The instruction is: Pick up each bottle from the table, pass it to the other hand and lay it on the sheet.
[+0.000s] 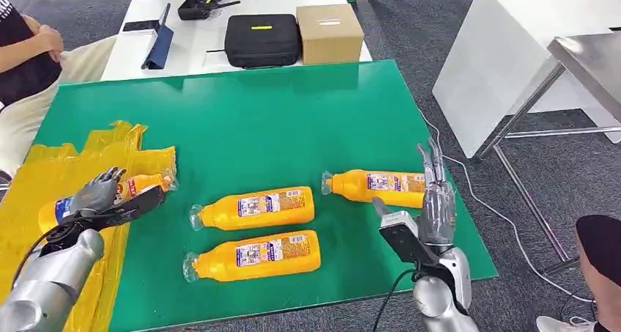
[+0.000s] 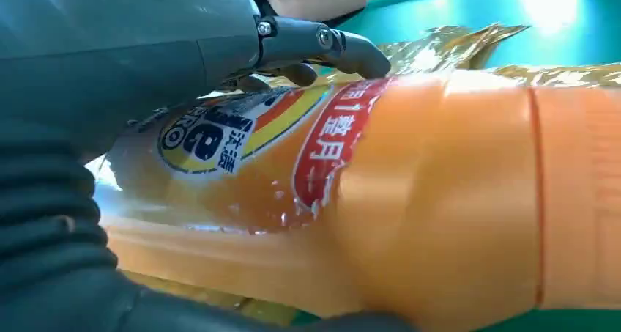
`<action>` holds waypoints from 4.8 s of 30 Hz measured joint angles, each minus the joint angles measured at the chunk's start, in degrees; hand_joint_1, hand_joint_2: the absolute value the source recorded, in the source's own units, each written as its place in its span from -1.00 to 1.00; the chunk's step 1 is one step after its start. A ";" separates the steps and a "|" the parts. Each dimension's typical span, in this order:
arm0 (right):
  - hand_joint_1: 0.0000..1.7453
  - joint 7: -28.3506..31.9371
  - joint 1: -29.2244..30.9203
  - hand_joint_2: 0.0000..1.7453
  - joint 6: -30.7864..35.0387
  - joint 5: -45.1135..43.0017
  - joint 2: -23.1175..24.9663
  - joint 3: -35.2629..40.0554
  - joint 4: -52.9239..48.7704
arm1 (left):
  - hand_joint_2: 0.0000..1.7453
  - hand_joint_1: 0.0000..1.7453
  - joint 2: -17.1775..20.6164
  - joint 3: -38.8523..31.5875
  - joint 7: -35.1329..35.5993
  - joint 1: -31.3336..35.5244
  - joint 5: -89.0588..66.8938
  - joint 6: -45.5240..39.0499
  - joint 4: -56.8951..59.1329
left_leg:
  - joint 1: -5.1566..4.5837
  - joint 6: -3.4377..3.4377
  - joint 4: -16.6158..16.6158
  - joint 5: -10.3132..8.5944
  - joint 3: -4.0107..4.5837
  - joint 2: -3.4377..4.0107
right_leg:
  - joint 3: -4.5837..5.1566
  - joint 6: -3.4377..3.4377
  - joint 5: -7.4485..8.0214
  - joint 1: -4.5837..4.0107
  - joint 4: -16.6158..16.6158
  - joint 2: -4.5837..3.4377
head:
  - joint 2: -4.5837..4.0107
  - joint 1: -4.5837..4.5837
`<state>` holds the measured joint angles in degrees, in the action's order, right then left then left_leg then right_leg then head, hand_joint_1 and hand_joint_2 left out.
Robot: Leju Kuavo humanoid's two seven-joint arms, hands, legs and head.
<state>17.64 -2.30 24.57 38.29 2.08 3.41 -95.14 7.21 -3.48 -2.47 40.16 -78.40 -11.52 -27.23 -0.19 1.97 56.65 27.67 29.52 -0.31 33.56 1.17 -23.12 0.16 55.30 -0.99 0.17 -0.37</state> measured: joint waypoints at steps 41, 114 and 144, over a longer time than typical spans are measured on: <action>-1.00 -18.01 6.68 1.00 -19.52 20.70 -8.11 -4.74 8.99 | 1.00 -1.00 -9.18 9.86 -14.80 -19.52 42.38 4.13 -47.01 | -0.18 0.03 0.02 0.01 0.02 -0.03 | 0.01 0.04 0.02 0.09 -0.05 0.06 | 0.00 0.02; 1.00 -12.78 40.55 1.00 -13.43 14.28 -7.56 6.62 68.19 | 1.00 -1.00 -11.89 10.30 -19.17 -21.16 61.75 9.29 -53.88 | -0.18 0.17 0.00 -0.05 -0.90 -0.01 | -1.01 0.05 0.03 0.02 -0.07 0.05 | 0.00 0.00; 1.00 15.48 25.27 1.00 -2.34 -21.31 9.64 8.96 34.03 | 1.00 -1.00 -16.87 21.66 -9.81 -13.60 74.23 23.59 -44.69 | -0.19 0.13 0.02 -0.10 -0.15 -0.03 | -0.17 0.05 0.04 0.06 0.05 0.09 | 0.00 0.02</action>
<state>33.12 22.97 22.23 16.98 11.72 12.37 -61.11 -9.66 18.19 -12.28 26.56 -4.17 12.07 -71.93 -0.38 2.10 56.67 27.57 29.37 -0.34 33.39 1.22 -23.08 0.22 55.35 -0.90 0.17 -0.35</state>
